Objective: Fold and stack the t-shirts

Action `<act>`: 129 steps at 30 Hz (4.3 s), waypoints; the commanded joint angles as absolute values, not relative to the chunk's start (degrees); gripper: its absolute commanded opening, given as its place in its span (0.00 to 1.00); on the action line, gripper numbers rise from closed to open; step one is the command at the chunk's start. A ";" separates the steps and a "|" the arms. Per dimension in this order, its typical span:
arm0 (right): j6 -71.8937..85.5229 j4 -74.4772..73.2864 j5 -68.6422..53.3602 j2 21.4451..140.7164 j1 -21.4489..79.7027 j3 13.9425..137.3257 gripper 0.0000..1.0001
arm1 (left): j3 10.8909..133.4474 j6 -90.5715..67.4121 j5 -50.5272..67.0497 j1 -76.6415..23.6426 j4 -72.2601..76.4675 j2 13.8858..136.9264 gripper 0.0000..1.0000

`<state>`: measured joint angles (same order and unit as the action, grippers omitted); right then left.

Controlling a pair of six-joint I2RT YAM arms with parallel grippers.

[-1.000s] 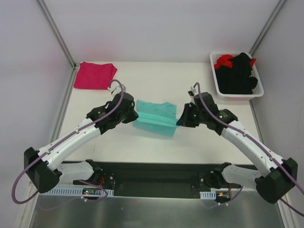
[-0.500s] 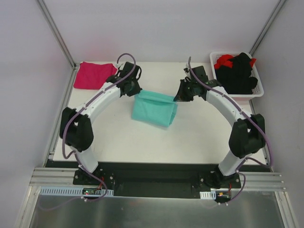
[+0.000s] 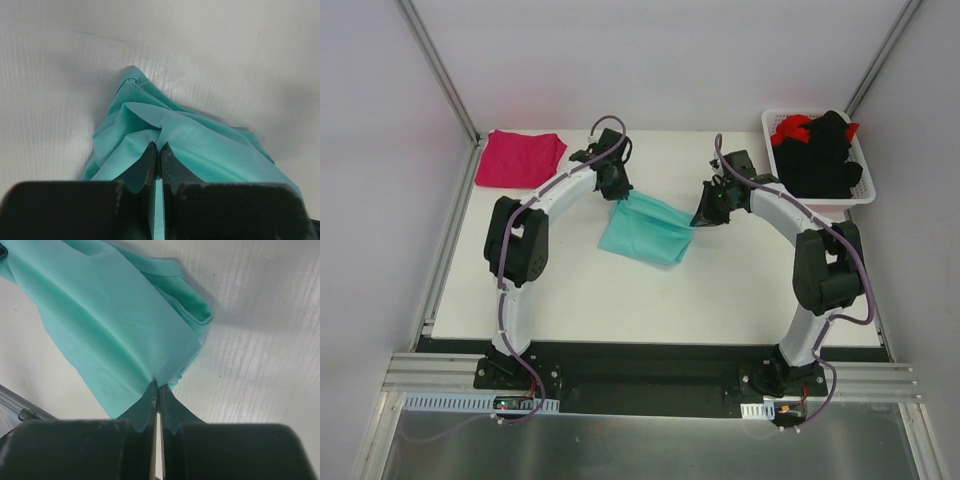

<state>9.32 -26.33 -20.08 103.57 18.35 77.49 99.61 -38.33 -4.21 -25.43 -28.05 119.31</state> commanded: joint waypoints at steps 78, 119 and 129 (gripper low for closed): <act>25.14 -52.21 20.66 68.64 49.40 61.17 0.01 | 63.80 -46.85 -11.86 -36.65 -39.37 74.08 0.00; 7.56 -43.51 7.38 95.35 31.12 79.63 0.01 | 83.84 -39.73 -9.84 -26.63 -37.44 99.39 0.00; 5.19 -40.96 2.81 106.50 27.51 88.58 0.01 | 90.78 -38.94 -8.96 -23.12 -35.95 107.92 0.00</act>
